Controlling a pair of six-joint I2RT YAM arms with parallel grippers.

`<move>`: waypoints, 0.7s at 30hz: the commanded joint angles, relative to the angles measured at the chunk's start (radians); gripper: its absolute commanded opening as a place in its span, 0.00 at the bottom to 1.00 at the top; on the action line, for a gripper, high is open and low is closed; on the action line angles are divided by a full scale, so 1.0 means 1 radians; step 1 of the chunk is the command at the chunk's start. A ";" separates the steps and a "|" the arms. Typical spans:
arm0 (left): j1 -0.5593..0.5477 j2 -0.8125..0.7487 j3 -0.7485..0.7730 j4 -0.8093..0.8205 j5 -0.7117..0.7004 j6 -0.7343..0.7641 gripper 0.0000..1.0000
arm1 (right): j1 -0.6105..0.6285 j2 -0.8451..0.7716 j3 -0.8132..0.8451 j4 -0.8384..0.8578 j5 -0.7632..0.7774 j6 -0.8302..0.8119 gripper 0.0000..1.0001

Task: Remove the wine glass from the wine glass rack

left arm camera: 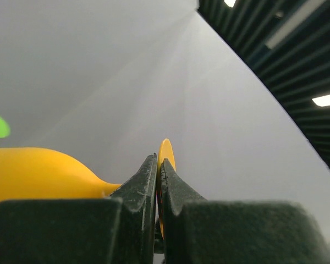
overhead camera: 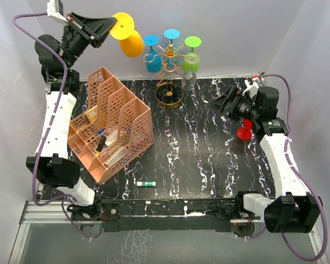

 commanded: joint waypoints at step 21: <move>-0.493 0.107 -0.446 0.999 -0.130 -0.655 0.00 | 0.005 -0.163 -0.293 1.205 -0.230 0.752 1.00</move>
